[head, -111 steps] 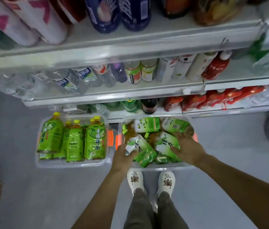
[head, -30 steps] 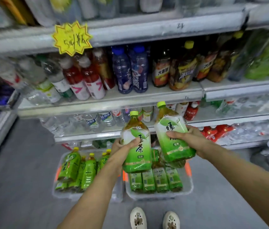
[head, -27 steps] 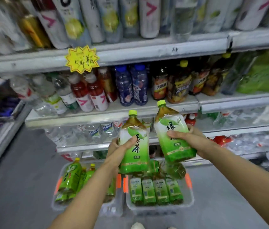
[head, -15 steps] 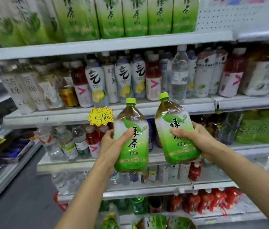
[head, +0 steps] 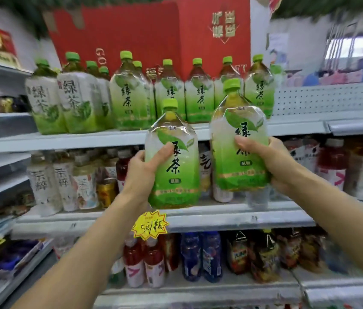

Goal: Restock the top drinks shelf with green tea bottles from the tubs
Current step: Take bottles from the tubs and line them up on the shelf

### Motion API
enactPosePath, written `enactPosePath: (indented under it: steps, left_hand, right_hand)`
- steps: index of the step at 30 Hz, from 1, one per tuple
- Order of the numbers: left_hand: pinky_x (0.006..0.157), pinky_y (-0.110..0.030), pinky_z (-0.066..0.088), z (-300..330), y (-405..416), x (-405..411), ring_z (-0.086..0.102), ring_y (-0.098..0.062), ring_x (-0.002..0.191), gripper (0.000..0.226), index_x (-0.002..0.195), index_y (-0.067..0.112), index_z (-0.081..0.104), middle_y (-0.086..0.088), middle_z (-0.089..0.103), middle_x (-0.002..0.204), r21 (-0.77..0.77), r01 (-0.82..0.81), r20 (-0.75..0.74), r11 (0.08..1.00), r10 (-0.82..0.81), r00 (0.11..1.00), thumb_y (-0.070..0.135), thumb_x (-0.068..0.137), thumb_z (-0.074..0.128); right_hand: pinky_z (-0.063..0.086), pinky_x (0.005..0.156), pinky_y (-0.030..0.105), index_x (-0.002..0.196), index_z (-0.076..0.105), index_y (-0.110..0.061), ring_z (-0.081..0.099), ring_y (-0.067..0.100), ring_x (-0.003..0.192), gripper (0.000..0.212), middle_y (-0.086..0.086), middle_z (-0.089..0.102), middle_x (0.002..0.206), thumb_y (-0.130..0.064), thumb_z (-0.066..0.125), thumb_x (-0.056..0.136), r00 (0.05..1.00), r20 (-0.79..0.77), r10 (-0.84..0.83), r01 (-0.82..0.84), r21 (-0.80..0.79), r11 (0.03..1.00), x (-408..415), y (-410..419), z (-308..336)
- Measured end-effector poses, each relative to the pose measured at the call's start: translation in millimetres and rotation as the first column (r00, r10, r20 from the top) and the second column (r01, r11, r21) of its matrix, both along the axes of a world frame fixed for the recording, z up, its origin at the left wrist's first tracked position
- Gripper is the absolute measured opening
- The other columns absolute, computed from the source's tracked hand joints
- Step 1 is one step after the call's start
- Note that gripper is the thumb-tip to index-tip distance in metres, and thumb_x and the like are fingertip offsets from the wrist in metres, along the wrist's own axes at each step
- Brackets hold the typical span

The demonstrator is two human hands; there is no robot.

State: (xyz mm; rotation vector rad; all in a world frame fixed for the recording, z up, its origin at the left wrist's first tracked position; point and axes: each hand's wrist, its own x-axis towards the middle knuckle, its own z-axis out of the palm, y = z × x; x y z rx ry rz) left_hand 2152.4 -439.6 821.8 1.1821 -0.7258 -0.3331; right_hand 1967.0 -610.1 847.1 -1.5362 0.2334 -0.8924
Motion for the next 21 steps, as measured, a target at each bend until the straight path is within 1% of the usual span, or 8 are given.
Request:
enactPosePath:
  steps: [3, 5, 7, 8, 11, 15, 18, 21]
  left_hand:
    - [0.083, -0.056, 0.060, 27.5, -2.7, 16.9, 0.075, -0.036, 0.091, 0.070, 0.118, 0.002, 0.066, -0.016, 0.077, 0.099, -0.049, 0.008, 0.035, 0.999, -0.006, 0.999, 0.045, 0.067, 0.087]
    - [0.085, -0.053, 0.060, 41.9, -2.6, 29.2, 0.075, -0.034, 0.094, 0.075, 0.117, 0.006, 0.067, -0.014, 0.077, 0.101, -0.062, -0.023, 0.106, 0.998, 0.029, 0.994, 0.052, 0.061, 0.087]
    - [0.084, -0.047, 0.061, 52.6, -1.3, 42.0, 0.076, -0.029, 0.092, 0.078, 0.117, 0.008, 0.066, -0.010, 0.078, 0.101, -0.086, -0.059, 0.160, 0.995, 0.072, 0.985, 0.056, 0.057, 0.084]
    - [0.084, -0.047, 0.061, 57.2, -1.0, 48.0, 0.076, -0.028, 0.093, 0.076, 0.118, 0.008, 0.066, -0.010, 0.078, 0.102, -0.103, -0.065, 0.166, 0.993, 0.081, 0.983, 0.055, 0.061, 0.083]
    - [0.088, -0.050, 0.059, 67.1, -1.9, 67.2, 0.075, -0.030, 0.096, 0.069, 0.122, 0.007, 0.065, -0.012, 0.077, 0.106, -0.147, -0.074, 0.148, 0.986, 0.096, 0.984, 0.051, 0.070, 0.078]
    - [0.090, -0.055, 0.058, 72.7, -5.3, 90.5, 0.074, -0.033, 0.097, 0.073, 0.124, 0.005, 0.064, -0.014, 0.076, 0.107, -0.159, -0.080, 0.123, 0.984, 0.100, 0.987, 0.049, 0.069, 0.081]
    - [0.090, -0.056, 0.058, 69.1, -8.3, 102.8, 0.074, -0.033, 0.097, 0.083, 0.125, 0.004, 0.064, -0.015, 0.076, 0.107, -0.156, -0.079, 0.099, 0.985, 0.096, 0.990, 0.054, 0.062, 0.084]
    - [0.092, -0.055, 0.057, 63.4, -10.9, 112.6, 0.074, -0.033, 0.099, 0.087, 0.125, 0.005, 0.064, -0.014, 0.076, 0.108, -0.177, -0.072, 0.081, 0.982, 0.088, 0.993, 0.057, 0.058, 0.083]
  right_hand:
    - [0.062, 0.068, 0.042, 0.116, 0.064, -0.009, 0.075, 0.021, 0.083, 0.066, 0.005, 0.077, 0.093, -0.036, 0.083, 0.059, 0.998, 0.060, -0.037, 0.038, -0.008, 0.999, 27.2, -1.2, 30.6]
    - [0.059, 0.083, 0.049, 0.124, 0.059, -0.011, 0.073, 0.026, 0.096, 0.093, 0.007, 0.075, 0.107, -0.050, 0.092, 0.047, 0.990, 0.094, -0.104, 0.108, -0.037, 0.993, 50.1, 0.4, 48.3]
    - [0.054, 0.094, 0.051, 0.141, 0.045, -0.012, 0.065, 0.028, 0.111, 0.126, 0.008, 0.065, 0.127, -0.067, 0.089, 0.036, 0.981, 0.103, -0.166, 0.174, -0.070, 0.982, 72.3, 4.1, 63.8]
    - [0.052, 0.096, 0.051, 0.146, 0.037, -0.014, 0.062, 0.028, 0.115, 0.134, 0.007, 0.060, 0.132, -0.070, 0.088, 0.035, 0.979, 0.102, -0.179, 0.188, -0.088, 0.978, 82.0, 4.8, 70.1]
    - [0.051, 0.099, 0.048, 0.140, 0.038, -0.017, 0.060, 0.023, 0.114, 0.122, 0.004, 0.060, 0.127, -0.069, 0.086, 0.041, 0.971, 0.120, -0.208, 0.225, -0.143, 0.964, 110.6, 4.6, 82.4]
    - [0.046, 0.104, 0.049, 0.140, 0.036, -0.014, 0.055, 0.024, 0.119, 0.119, 0.006, 0.055, 0.132, -0.067, 0.084, 0.045, 0.967, 0.118, -0.225, 0.243, -0.161, 0.957, 141.8, 2.4, 87.1]
    - [0.040, 0.110, 0.052, 0.147, 0.027, -0.013, 0.048, 0.028, 0.130, 0.135, 0.010, 0.048, 0.144, -0.072, 0.082, 0.039, 0.968, 0.101, -0.229, 0.246, -0.222, 0.943, 160.6, 1.1, 89.0]
    - [0.038, 0.110, 0.051, 0.146, 0.025, -0.014, 0.047, 0.029, 0.130, 0.127, 0.010, 0.046, 0.145, -0.069, 0.083, 0.047, 0.971, 0.077, -0.228, 0.240, -0.243, 0.940, 177.3, -6.0, 91.0]
